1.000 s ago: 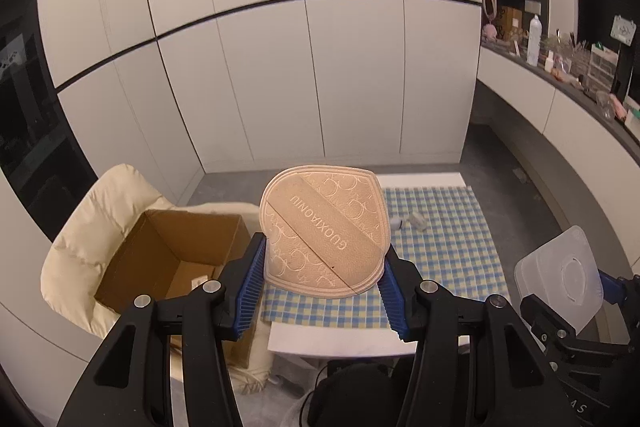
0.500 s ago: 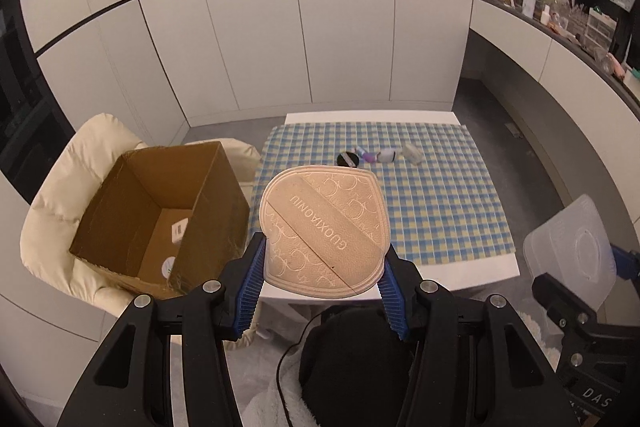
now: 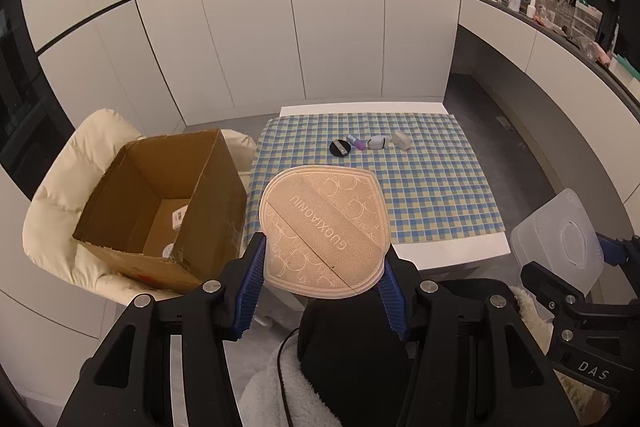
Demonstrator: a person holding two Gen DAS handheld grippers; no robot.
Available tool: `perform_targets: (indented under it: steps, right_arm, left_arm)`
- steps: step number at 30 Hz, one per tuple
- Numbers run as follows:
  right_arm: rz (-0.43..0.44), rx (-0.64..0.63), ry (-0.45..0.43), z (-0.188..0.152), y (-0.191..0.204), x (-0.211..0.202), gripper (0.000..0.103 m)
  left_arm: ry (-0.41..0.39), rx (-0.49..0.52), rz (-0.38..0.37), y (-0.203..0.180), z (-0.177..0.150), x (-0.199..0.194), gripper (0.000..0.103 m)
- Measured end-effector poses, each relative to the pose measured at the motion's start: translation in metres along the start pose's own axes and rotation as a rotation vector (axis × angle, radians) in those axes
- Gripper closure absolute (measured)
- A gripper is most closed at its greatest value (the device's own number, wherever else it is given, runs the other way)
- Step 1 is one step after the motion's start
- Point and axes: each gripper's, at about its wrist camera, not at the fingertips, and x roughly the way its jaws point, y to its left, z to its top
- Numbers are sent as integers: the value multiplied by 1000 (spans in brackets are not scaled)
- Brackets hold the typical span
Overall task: Organize objects
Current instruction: 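Carry the puff with the left tool while the right tool carries the box to the cardboard box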
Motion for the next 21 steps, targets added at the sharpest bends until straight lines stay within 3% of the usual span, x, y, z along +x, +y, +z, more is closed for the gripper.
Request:
perform_targets:
  steps: [21]
  right_arm:
    - [-16,-29,-5,-14,9,-10,18]
  left_arm:
    - [-41,-13,-16,2,-13,-24,51]
